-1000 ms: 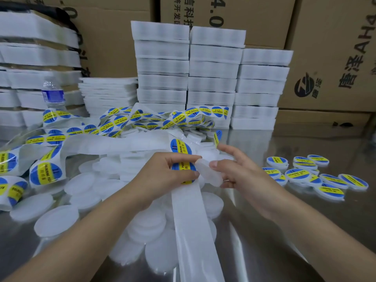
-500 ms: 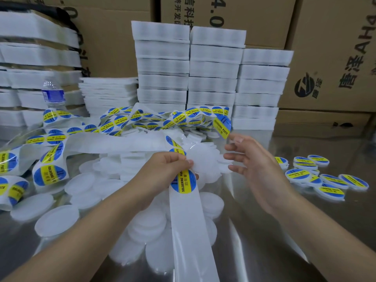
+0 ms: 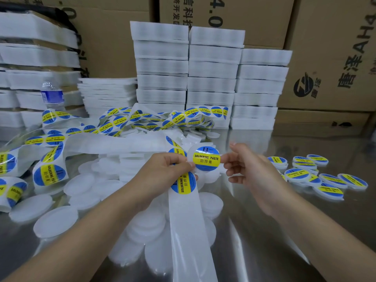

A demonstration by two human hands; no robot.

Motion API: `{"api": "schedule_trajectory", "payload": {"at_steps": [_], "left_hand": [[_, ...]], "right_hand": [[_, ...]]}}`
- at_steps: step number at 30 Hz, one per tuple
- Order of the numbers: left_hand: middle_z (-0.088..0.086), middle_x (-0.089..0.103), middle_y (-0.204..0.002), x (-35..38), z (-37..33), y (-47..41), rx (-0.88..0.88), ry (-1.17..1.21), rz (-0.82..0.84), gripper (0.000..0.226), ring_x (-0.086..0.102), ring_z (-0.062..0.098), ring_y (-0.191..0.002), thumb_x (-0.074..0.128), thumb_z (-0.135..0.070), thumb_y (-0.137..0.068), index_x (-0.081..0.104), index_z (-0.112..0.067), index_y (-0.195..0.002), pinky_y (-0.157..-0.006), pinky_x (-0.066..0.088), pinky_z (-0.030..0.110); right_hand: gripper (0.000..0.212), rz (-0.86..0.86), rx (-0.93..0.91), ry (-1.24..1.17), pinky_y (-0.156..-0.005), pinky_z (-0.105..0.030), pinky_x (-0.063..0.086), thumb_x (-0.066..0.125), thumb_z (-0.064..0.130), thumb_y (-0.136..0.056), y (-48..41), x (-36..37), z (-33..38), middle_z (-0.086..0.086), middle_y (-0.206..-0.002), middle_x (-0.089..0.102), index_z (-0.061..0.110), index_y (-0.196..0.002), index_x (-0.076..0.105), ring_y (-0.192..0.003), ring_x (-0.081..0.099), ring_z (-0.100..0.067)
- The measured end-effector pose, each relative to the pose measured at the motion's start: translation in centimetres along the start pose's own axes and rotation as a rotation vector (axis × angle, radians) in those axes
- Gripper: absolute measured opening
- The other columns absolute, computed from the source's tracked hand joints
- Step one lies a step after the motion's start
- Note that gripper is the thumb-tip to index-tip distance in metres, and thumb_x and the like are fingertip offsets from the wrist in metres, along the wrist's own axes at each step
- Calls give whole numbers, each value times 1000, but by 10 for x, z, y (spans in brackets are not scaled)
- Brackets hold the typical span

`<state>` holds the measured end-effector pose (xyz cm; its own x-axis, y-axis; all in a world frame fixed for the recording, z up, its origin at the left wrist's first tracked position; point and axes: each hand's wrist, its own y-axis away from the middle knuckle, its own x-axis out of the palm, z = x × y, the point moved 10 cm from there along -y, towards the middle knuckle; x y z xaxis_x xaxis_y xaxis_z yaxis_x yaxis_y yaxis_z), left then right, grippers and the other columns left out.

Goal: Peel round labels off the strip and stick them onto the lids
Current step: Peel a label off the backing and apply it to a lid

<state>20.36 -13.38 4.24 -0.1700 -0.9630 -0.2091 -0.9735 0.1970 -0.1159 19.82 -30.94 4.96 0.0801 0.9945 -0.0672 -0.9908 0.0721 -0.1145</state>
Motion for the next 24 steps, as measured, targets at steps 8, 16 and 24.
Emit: {"api": "schedule_trajectory", "payload": {"at_steps": [8,16,24], "left_hand": [[3,75,-77,1,-1,1,7,25,15,20,68,10,-65,60,-19,-91,70,-10,-77,-58,49,14],[3,76,-78,2,0,0,2,15,16,18,69,12,-68,61,-21,-90,70,-9,-81,-63,52,16],[4,76,-79,2,2,-1,0,31,19,20,71,12,-70,61,-22,-89,70,-3,-89,-65,54,17]], "right_hand": [[42,4,2,6,-60,-25,44,52,43,-87,1,1,0,8,-58,59,21,-58,74,-53,53,-5],[42,-4,4,11,-60,-25,44,53,42,-87,2,0,1,6,-60,60,17,-60,72,-53,53,-7],[41,-10,12,13,-60,-26,44,53,41,-87,3,0,0,5,-59,60,16,-61,72,-53,52,-8]]}}
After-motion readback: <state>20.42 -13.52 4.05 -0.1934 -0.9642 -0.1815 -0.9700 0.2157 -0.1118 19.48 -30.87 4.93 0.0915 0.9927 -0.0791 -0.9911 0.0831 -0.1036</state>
